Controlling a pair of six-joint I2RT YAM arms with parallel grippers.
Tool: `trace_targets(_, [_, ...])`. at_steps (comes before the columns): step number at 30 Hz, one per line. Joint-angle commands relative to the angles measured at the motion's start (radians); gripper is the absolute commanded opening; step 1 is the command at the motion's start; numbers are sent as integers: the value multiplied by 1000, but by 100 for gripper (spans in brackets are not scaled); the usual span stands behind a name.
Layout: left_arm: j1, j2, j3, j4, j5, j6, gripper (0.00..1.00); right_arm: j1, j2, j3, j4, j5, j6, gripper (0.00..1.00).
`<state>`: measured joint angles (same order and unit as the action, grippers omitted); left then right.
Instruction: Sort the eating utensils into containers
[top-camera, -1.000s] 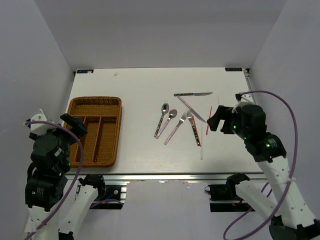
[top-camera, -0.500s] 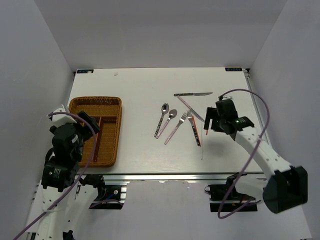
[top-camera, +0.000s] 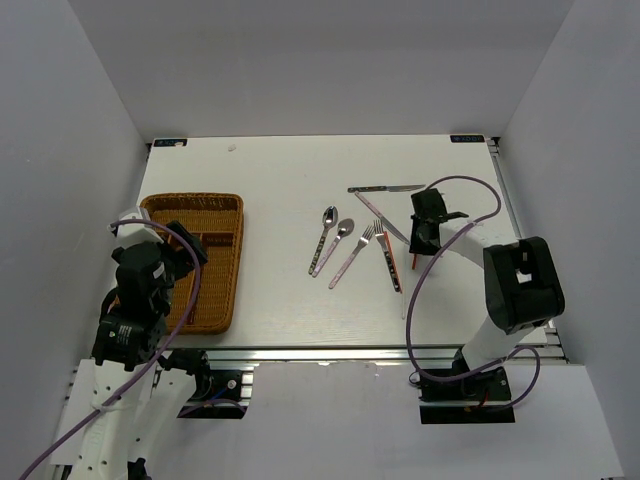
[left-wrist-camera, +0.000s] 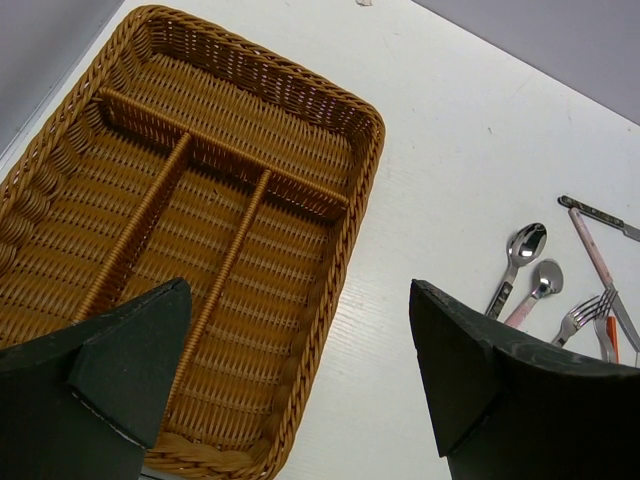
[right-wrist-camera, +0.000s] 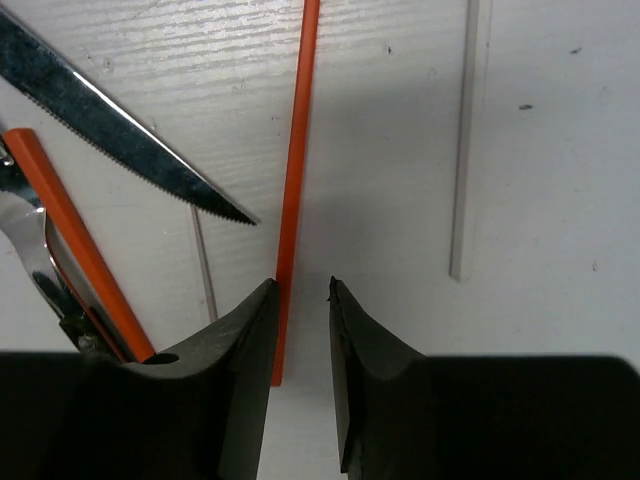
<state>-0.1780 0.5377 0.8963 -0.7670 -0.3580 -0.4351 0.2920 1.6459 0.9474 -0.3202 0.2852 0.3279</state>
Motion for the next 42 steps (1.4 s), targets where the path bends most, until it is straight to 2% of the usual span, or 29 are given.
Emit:
trace_targets(1, [3, -2, -5, 28, 13, -4, 98, -4, 37, 51, 61, -11, -9, 33])
trace_targets(6, [3, 1, -5, 31, 11, -4, 98, -25, 55, 18, 98, -50, 2, 34])
trace_targets(7, [3, 4, -7, 32, 13, -4, 98, -30, 60, 7, 99, -60, 6, 30])
trace_targets(9, [3, 7, -7, 32, 14, -4, 98, -42, 60, -9, 102, -67, 20, 16])
trace_targets(11, [3, 7, -11, 35, 19, -5, 98, -48, 49, -38, 113, -69, 30, 14])
trace_targets(14, [3, 13, -13, 44, 36, -5, 98, -57, 25, -58, 112, -70, 36, 3])
trace_targets(18, [3, 33, -14, 44, 53, -2, 98, -59, -29, -42, 78, -54, 23, 0])
trace_targets(22, [3, 51, -26, 84, 143, -19, 98, -47, -183, -32, 49, -92, 28, 0])
trace_targets(25, [3, 71, -56, 184, 319, -82, 98, 28, -289, -32, 50, -160, 30, 0])
trace_targets(26, [3, 76, -74, 286, 391, -106, 98, 56, -313, -36, 64, -213, 36, 0])
trace_targets(27, [3, 80, -127, 355, 556, -184, 98, 105, -352, -65, 91, -401, 37, 0])
trace_targets(28, [3, 85, -164, 447, 641, -238, 98, 124, -371, -85, 183, -507, 46, 0])
trace_targets(29, [2, 91, -203, 653, 716, -366, 98, 145, -391, -107, 238, -596, 93, 0])
trace_targets(30, [0, 97, -241, 751, 820, -428, 98, 194, -431, -131, 298, -721, 124, 0])
trace_targets(31, [-3, 117, -294, 850, 849, -483, 98, 223, -452, -177, 432, -753, 160, 0])
trace_targets(32, [-8, 128, -310, 959, 861, -545, 98, 281, -472, -189, 475, -767, 215, 0])
trace_targets(33, [-14, 136, -315, 975, 864, -548, 98, 312, -504, -196, 513, -765, 238, 0])
trace_targets(37, [-57, 179, -290, 947, 832, -508, 98, 420, -515, -194, 676, -739, 328, 0])
trace_targets(42, [-80, 199, -296, 927, 806, -473, 97, 527, -422, -102, 690, -690, 355, 0])
